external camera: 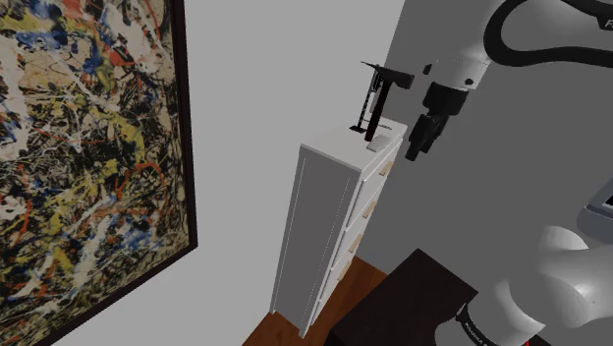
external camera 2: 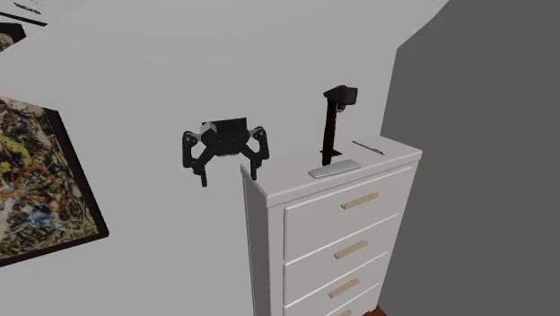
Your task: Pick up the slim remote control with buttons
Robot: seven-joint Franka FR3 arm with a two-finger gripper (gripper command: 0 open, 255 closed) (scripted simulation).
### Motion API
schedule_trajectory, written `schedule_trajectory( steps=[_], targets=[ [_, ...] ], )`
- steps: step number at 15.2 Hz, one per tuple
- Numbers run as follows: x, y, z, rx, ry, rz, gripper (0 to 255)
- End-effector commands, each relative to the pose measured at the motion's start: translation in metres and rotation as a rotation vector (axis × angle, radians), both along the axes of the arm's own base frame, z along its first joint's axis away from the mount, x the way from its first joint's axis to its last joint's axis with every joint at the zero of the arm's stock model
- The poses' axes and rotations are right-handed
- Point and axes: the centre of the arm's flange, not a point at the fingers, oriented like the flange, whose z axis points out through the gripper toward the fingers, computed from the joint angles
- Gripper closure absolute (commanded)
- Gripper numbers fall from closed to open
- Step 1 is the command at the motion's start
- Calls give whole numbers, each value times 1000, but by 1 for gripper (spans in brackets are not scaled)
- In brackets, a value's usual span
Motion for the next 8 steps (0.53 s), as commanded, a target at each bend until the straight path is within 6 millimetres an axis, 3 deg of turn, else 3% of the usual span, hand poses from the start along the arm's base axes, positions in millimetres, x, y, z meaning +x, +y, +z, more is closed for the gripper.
schedule_trajectory(
  steps=[1, 8],
  targets=[
    [0, 0, 0, 0, 0, 0, 0],
    [85, -26, -22, -5, 2, -261, 0]
  ],
)
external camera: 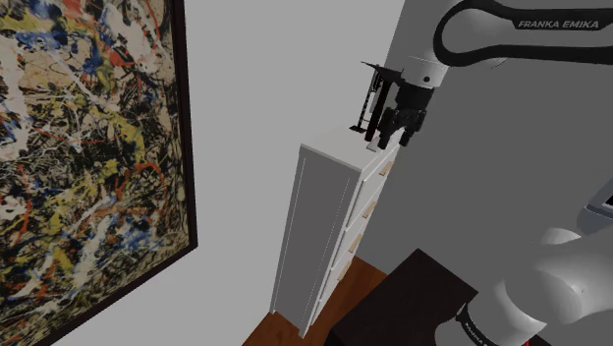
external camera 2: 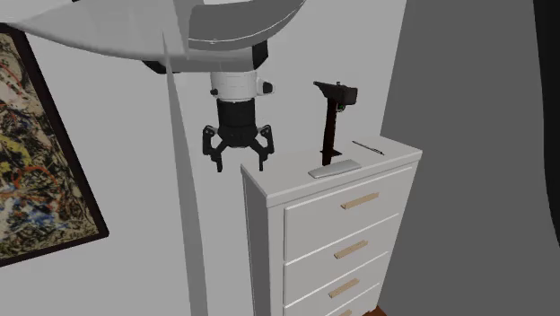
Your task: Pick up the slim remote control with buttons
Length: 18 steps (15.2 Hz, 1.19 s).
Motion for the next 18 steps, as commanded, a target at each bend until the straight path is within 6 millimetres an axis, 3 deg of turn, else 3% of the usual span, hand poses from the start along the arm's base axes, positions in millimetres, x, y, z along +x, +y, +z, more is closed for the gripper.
schedule_trajectory(
  steps=[1, 9, 18],
  targets=[
    [21, -10, -9, -1, 0, -77, 0],
    [104, -68, -33, -7, 2, -376, 0],
    [172, -159, -61, -14, 4, -712, 0]
  ],
)
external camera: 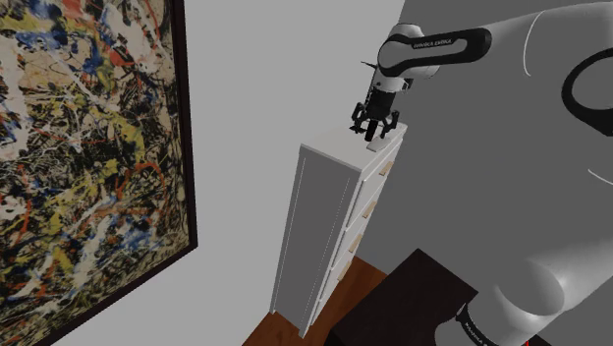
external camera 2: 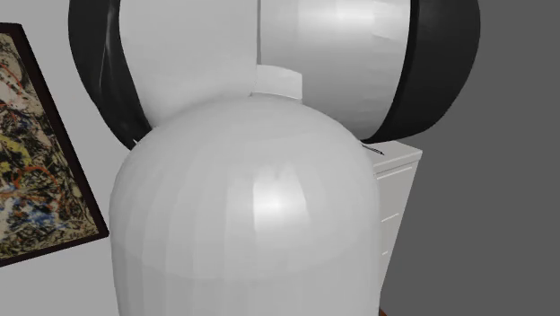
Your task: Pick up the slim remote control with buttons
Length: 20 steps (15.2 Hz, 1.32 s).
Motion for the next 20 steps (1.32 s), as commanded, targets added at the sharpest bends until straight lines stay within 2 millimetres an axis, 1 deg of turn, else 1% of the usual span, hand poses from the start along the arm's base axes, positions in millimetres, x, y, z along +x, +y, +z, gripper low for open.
schedule_trajectory(
  steps=[1, 4, 7, 12, 13, 20],
  targets=[
    [14, -25, -6, -2, 0, -77, 0],
    [28, -60, -15, -4, 1, -189, 0],
    [38, -97, -24, -6, 2, -301, 0],
    [46, -160, -39, -10, 3, -488, 0],
    [46, -169, -41, -10, 3, -514, 0],
    [46, -169, -78, -10, 3, -514, 0]
  ],
)
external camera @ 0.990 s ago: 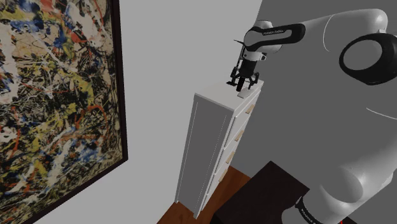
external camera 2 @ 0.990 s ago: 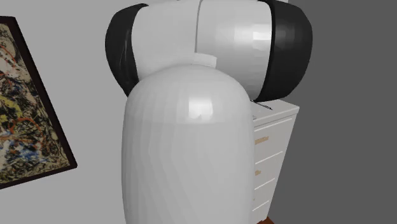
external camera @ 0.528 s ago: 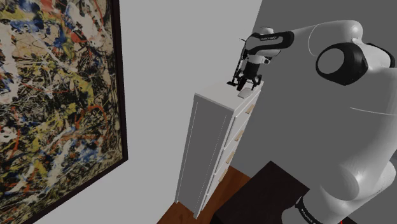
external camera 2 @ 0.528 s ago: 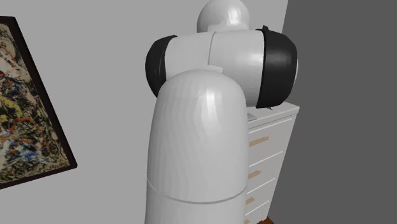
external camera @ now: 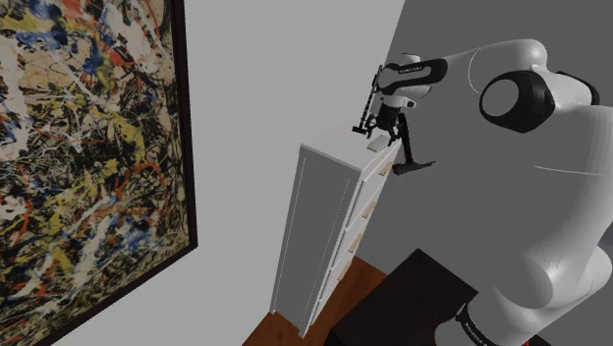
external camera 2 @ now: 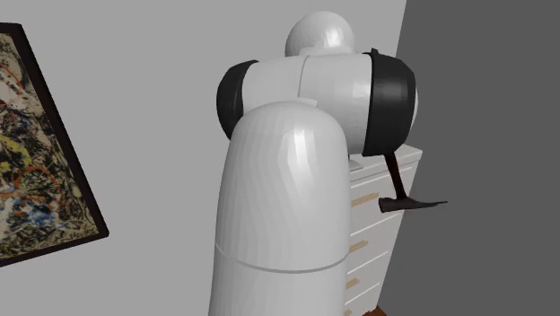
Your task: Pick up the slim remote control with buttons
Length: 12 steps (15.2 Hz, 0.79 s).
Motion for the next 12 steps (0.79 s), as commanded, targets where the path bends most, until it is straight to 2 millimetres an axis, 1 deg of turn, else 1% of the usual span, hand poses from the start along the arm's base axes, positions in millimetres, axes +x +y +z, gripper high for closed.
schedule_trajectory(
  steps=[1, 2, 3, 12],
  targets=[
    [0, 0, -9, 0, 0, 0, 0],
    [0, 0, -9, 0, 0, 0, 0],
    [0, -1, -9, 0, 0, 0, 255],
    [0, 0, -9, 0, 0, 0, 255]
  ],
)
